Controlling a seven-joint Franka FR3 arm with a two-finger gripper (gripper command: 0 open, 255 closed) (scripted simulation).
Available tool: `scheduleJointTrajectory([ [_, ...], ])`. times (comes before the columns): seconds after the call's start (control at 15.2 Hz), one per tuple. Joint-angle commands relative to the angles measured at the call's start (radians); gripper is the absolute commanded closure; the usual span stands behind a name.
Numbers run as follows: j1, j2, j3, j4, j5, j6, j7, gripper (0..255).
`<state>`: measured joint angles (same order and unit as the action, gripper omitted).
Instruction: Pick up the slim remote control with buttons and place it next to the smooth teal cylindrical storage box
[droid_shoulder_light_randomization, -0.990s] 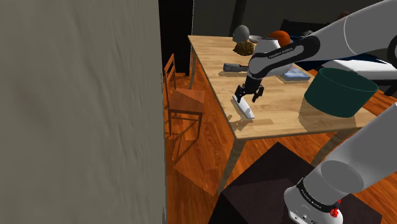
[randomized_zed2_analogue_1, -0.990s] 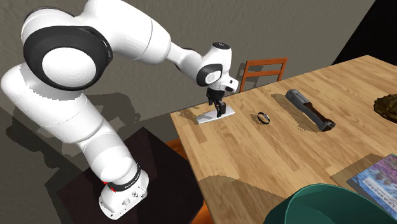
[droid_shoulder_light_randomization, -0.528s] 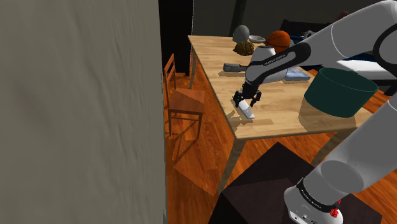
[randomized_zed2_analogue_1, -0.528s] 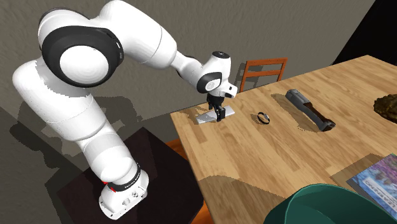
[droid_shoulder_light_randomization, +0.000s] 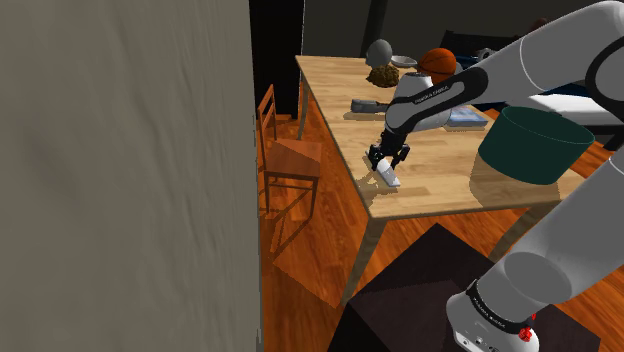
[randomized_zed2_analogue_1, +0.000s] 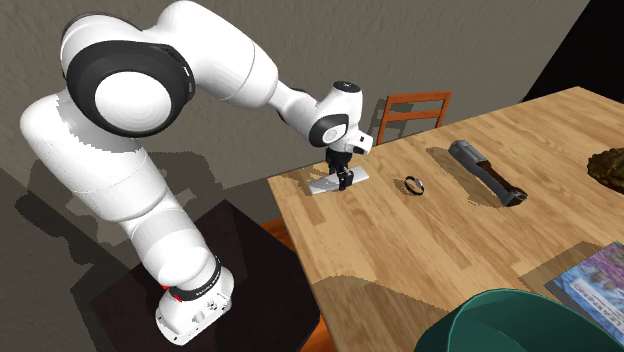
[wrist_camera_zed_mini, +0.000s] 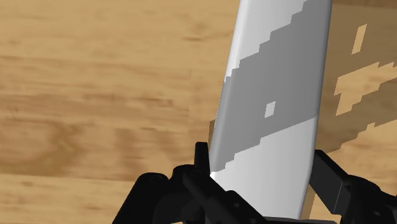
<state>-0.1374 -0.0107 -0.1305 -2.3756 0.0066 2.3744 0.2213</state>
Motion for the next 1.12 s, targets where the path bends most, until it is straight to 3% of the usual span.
scheduleJointTrajectory([
  [0.0,0.0,0.0,0.0,0.0,0.0,0.0,0.0,255],
  [0.46,0.0,0.0,0.0,0.0,0.0,0.0,0.0,255],
  [1.06,0.0,-0.076,0.001,0.048,-0.013,-0.124,0.011,255],
])
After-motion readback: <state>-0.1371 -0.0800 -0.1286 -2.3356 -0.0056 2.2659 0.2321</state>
